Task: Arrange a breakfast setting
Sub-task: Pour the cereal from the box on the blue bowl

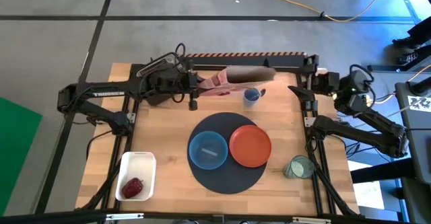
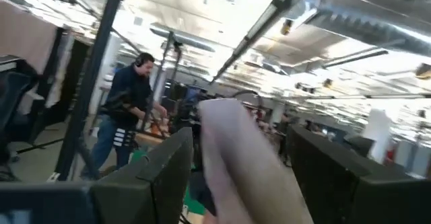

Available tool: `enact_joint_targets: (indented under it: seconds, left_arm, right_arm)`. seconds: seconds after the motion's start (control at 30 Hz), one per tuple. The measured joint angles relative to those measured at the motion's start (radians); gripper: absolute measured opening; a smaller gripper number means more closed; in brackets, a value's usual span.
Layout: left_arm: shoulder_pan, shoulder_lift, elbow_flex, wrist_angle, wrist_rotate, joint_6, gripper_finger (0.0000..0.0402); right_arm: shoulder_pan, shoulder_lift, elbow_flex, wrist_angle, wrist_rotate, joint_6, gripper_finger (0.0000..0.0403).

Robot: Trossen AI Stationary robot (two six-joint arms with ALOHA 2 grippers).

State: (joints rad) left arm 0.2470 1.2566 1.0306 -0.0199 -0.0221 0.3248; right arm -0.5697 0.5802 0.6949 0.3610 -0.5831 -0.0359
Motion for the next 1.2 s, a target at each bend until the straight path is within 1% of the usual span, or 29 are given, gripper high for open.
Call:
enact_joint_targets:
  seconds: [0.17, 0.3, 0.4, 0.53, 0.6, 0.73, 0.83, 1.0, 1.1, 1.2]
  left_arm:
    - [-0.021, -0.109, 0.0, -0.207, -0.046, -0.001, 0.01]
    - [-0.043, -0.2, 0.0, -0.338, -0.086, -0.025, 0.01]
    - [-0.064, -0.261, 0.0, -0.425, -0.085, -0.034, 0.01]
    - [-0.095, -0.315, 0.0, -0.56, -0.085, -0.028, 0.01]
    - [-0.109, -0.332, 0.0, -0.62, -0.085, -0.028, 0.01]
    - [-0.138, -0.355, 0.0, -0.694, -0.1, -0.035, 0.01]
    - [-0.155, -0.363, 0.0, -0.711, -0.105, -0.034, 0.01]
    - [-0.177, -0.364, 0.0, -0.735, -0.104, -0.014, 0.01]
    - [-0.205, -0.363, 0.012, -0.832, -0.107, 0.022, 0.01]
    - [-0.245, -0.352, 0.066, -0.954, -0.13, 0.027, 0.01]
  right_arm:
    - [0.0, -0.009, -0.02, -0.115, 0.054, -0.022, 0.0232]
    - [0.0, -0.006, -0.05, -0.114, 0.101, -0.022, 0.0232]
    - [0.001, -0.007, -0.065, -0.102, 0.128, -0.023, 0.0232]
    - [0.001, -0.007, -0.105, -0.102, 0.135, 0.003, 0.0232]
    - [0.001, -0.006, -0.135, -0.09, 0.141, 0.014, 0.0232]
    - [0.001, -0.007, -0.208, -0.037, 0.187, 0.047, 0.0232]
    - [0.001, -0.007, -0.251, 0.014, 0.191, 0.063, 0.0232]
    - [0.001, -0.011, -0.256, 0.043, 0.206, 0.063, 0.0232]
    - [0.001, -0.01, -0.256, 0.033, 0.206, 0.06, 0.0232]
    - [0.001, -0.007, -0.256, 0.024, 0.208, 0.056, 0.0232]
